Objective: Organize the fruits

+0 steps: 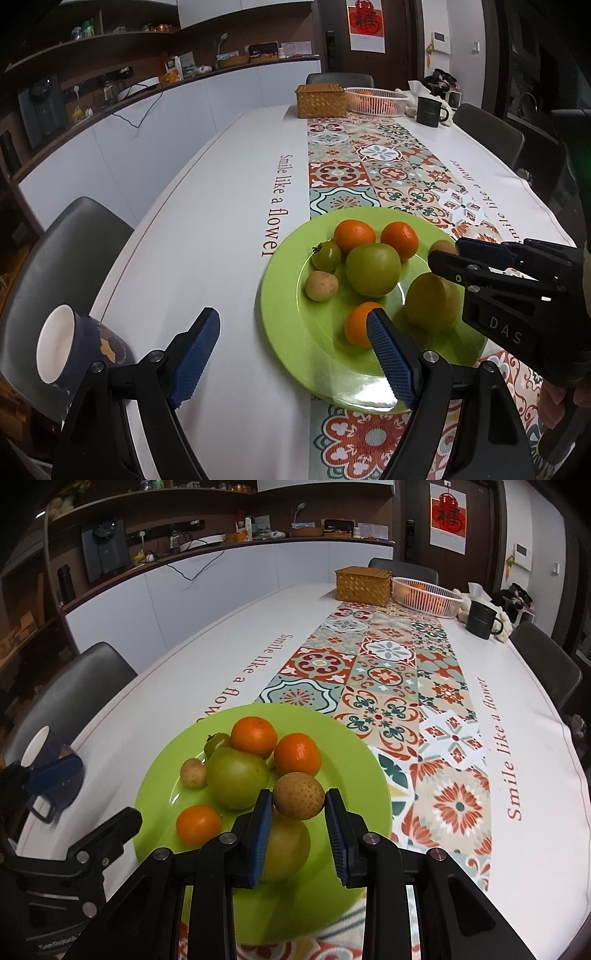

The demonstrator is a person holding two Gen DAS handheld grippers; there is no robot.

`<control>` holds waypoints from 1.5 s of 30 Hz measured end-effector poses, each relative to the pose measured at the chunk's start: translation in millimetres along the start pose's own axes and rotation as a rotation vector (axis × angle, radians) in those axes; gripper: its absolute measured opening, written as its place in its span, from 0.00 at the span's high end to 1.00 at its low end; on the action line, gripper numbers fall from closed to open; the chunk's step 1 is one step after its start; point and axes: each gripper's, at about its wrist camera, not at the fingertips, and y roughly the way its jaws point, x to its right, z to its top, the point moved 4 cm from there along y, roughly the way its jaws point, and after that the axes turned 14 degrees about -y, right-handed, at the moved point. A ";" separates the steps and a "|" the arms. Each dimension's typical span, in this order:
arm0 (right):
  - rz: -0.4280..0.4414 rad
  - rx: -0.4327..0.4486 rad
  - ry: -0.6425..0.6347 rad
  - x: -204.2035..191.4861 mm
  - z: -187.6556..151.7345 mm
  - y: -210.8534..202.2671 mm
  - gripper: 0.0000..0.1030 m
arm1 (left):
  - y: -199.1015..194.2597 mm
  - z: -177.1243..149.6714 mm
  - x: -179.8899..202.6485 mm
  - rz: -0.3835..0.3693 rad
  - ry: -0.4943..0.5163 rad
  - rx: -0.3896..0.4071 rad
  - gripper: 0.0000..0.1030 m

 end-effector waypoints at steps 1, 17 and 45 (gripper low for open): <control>-0.001 0.000 -0.001 -0.2 0.0 0.3 0.67 | 0.9 0.3 -0.4 0.002 -0.001 0.001 0.21; -0.075 0.080 0.022 -1.7 -22.7 -69.0 0.62 | -48.1 -1.0 9.3 -0.033 0.018 0.085 0.21; -0.200 0.249 0.076 -55.1 -113.9 -261.5 0.20 | -237.2 -88.1 -7.2 -0.095 0.020 0.264 0.00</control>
